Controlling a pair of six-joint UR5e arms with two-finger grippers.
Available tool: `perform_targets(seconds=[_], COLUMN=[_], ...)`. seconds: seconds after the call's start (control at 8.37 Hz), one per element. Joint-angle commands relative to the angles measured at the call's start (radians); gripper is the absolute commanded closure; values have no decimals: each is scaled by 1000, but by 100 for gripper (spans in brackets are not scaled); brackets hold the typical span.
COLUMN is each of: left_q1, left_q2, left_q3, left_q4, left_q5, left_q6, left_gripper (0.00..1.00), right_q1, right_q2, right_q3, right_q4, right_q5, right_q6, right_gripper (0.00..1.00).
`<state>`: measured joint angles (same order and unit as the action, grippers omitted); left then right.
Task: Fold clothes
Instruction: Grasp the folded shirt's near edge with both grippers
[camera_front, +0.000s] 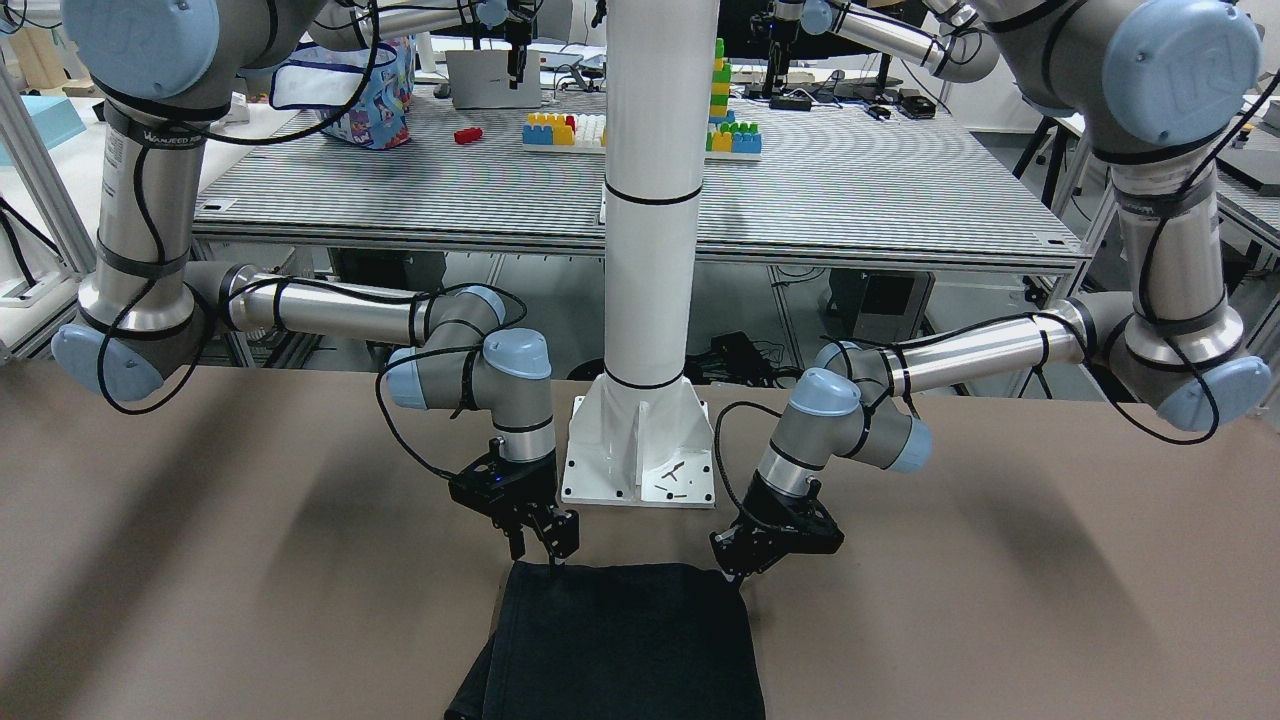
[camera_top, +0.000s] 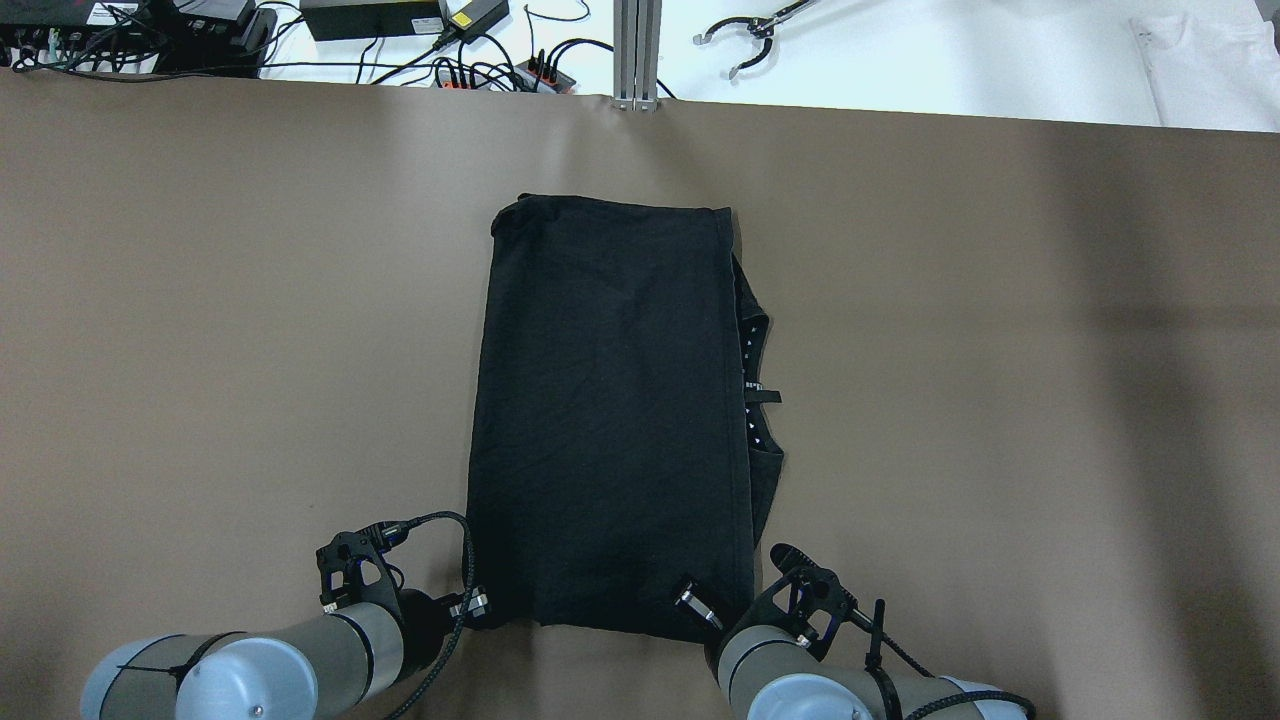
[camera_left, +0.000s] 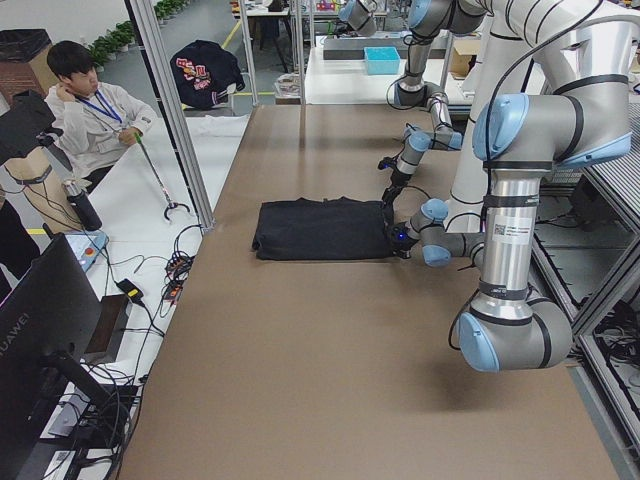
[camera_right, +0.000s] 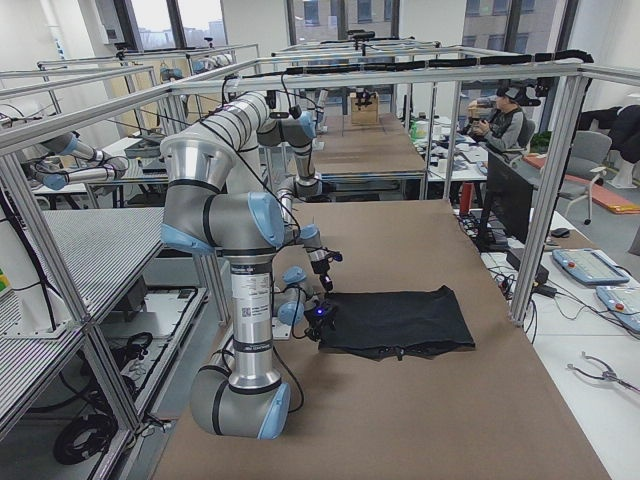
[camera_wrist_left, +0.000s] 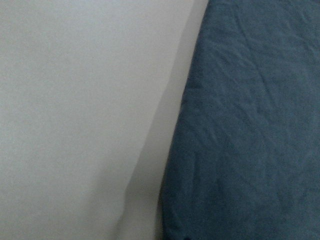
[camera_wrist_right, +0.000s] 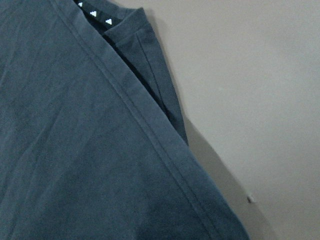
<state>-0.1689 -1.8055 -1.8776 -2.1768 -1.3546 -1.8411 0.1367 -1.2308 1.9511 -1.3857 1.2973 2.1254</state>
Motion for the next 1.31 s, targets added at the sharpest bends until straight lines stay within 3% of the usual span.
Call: perform_targets(seconds=[0.0,0.36,0.6,0.84,0.96,1.08,1.2], left_q1=[0,0,0,0,0,0,0], left_q2=[0,0,0,2,2,2,2], left_q3=[0,0,0,0,0,0,0], left_q4=[0,0,0,0,0,0,0], left_q5=[0,0,0,0,0,0,0], left_q6=[0,0,0,0,0,0,0], left_gripper=[100,100,100,100,100,100,100], right_q1=[0,1,4,7,7,6,7], right_q2=[1,1,1,1,-2,-1,-1], right_q3=[-32,-34,-34,-34,-34,-34,-32], right_q4=[43,40,28,28,25,-5,-24], right_q5=[-16,-16,-44,-46,-46,-46,-35], right_q6=[7,7,79,82,81,70,56], right_gripper=[23,25,41,52,53,45,30])
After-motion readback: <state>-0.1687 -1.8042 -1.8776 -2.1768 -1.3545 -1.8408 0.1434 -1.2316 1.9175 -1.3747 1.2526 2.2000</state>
